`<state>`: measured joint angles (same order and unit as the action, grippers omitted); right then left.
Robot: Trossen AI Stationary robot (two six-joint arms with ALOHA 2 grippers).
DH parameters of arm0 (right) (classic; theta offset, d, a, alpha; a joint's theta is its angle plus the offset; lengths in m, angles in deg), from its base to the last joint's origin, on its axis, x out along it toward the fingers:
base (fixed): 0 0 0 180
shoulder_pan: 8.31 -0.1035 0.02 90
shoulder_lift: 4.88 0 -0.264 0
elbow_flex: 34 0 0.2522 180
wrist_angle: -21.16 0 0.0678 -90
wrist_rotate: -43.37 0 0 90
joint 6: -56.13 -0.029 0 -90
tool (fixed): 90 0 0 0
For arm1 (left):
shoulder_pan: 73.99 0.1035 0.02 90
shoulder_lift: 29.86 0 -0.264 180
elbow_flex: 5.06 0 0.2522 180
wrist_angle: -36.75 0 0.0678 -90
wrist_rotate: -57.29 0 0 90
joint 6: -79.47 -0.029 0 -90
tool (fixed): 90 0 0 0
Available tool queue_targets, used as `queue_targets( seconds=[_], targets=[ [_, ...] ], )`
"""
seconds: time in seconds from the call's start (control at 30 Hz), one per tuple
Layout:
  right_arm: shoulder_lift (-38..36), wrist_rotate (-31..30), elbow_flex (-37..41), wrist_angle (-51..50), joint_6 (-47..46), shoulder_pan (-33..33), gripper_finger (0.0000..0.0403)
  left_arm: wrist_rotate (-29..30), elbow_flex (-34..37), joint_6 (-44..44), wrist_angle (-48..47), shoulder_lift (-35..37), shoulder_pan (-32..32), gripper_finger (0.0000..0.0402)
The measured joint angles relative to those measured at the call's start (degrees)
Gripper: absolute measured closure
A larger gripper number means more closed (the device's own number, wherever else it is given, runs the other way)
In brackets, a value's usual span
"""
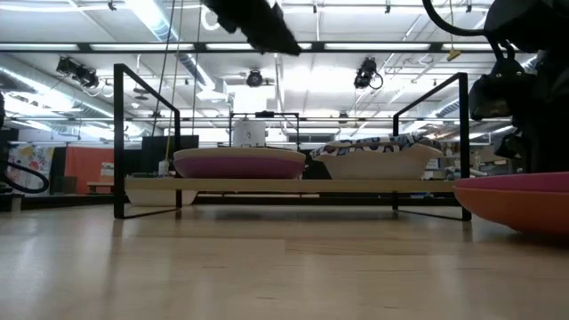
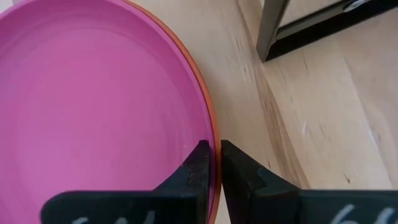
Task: Place and stack plates onto a shelf
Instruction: Stack the pink plate on top of the gray plate on the shelf
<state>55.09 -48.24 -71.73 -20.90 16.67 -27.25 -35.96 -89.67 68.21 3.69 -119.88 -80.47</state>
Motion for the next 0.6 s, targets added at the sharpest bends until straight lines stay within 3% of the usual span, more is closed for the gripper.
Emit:
queue_targets(
  seconds=[0.3,0.6],
  targets=[
    [0.0,0.1,0.0,0.2,0.0,0.0,0.0370,-0.1,0.0,-0.3,7.8,-0.2,-4.6,0.0233],
    [0.0,0.0,0.0,0.5,0.0,0.0,0.0370,0.0,0.0,-3.3,15.9,-7.4,-7.3,0.0233]
  ],
)
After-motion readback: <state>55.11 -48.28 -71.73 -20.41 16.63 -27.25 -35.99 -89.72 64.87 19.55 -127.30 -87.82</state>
